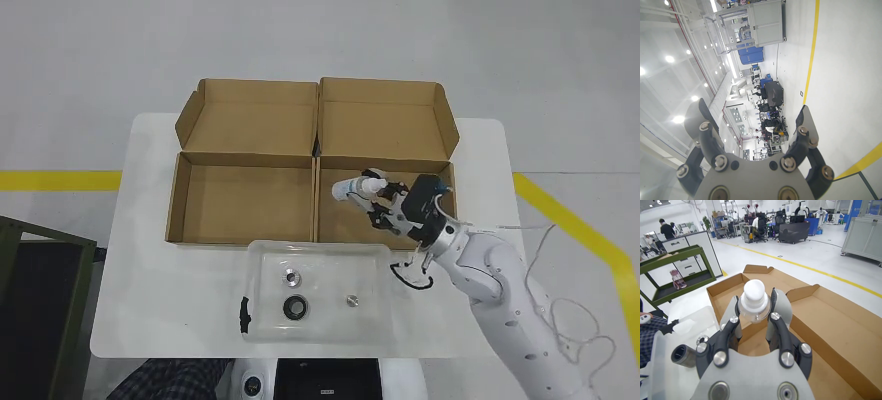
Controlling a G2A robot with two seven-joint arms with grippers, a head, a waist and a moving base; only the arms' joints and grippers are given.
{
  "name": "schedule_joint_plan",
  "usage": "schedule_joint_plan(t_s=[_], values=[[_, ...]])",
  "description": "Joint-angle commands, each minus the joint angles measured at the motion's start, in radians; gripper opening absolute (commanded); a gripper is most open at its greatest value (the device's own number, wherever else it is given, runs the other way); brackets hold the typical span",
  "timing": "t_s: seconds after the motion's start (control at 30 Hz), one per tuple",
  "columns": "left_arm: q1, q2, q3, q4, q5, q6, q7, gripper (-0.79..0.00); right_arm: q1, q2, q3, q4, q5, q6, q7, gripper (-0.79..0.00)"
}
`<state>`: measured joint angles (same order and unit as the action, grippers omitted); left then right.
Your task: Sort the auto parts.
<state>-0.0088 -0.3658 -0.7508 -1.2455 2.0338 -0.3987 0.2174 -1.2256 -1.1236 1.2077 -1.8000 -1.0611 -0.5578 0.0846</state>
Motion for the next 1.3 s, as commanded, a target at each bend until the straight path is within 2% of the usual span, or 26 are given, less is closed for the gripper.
schedule_joint_plan(t_s=[0.0,0.63,1.07,1.17,1.23,1.27], values=[[0.000,0.000,0.000,0.000,0.000,0.000,0.000,0.000,0.020,-0.002,-0.013,0.013,-0.023,0.009,0.018,-0.785],[0.000,0.000,0.000,0.000,0.000,0.000,0.000,0.000,0.268,-0.048,-0.173,0.288,-0.080,0.042,0.127,-0.785],[0.000,0.000,0.000,0.000,0.000,0.000,0.000,0.000,0.355,-0.083,-0.268,0.406,-0.116,0.067,0.154,-0.785],[0.000,0.000,0.000,0.000,0.000,0.000,0.000,0.000,0.362,-0.087,-0.274,0.418,-0.124,0.070,0.160,-0.736],[0.000,0.000,0.000,0.000,0.000,0.000,0.000,0.000,0.365,-0.089,-0.277,0.424,-0.130,0.070,0.161,-0.646],[0.000,0.000,0.000,0.000,0.000,0.000,0.000,0.000,0.365,-0.090,-0.277,0.428,-0.132,0.071,0.160,-0.573]])
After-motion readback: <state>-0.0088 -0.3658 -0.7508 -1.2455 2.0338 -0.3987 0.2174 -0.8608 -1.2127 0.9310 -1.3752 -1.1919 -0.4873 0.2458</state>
